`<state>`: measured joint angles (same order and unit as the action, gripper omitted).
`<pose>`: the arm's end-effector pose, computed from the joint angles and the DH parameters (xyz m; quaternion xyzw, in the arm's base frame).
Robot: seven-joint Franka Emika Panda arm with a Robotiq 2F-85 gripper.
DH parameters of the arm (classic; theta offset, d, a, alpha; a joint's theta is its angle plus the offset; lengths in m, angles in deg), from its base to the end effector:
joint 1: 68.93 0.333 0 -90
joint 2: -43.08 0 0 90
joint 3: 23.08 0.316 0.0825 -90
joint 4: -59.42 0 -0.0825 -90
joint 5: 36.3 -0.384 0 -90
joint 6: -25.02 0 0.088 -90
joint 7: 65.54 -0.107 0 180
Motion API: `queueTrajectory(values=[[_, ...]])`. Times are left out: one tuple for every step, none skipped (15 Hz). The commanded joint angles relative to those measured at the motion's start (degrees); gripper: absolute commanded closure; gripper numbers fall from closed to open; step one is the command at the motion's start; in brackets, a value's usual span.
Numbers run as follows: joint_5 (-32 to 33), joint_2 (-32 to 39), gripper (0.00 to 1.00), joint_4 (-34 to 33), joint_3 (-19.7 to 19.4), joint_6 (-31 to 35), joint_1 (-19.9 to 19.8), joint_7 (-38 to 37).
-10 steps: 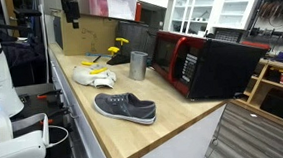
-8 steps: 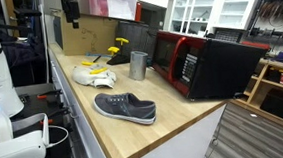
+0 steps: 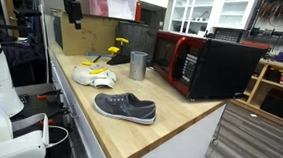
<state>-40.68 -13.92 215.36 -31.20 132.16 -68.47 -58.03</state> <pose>0.2736 -0.0333 0.5012 -0.9928 -0.0178 -0.0778 0.0889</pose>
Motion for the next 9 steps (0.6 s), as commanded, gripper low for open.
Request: queueTrajectory(values=[[-0.52,5.91,0.0,-2.58,-0.44,0.86,-0.09,1.05],[-0.33,7.1,0.0,-2.8,-0.47,0.86,-0.07,1.32],[-0.01,8.23,0.0,-2.84,-0.45,1.46,-0.04,1.8],[0.91,10.56,0.0,-2.98,-0.3,2.49,-0.24,2.32],[1.58,12.25,0.0,-3.08,-0.36,3.65,-0.5,2.53],[2.31,14.15,0.0,-3.37,-0.69,4.65,-0.64,3.06],[3.04,15.74,0.0,-3.65,-0.97,5.68,-0.88,3.52],[3.48,17.32,0.0,-3.94,-1.28,6.68,-1.02,4.17],[3.77,18.83,0.0,-4.23,-1.59,7.61,-1.13,4.77]])
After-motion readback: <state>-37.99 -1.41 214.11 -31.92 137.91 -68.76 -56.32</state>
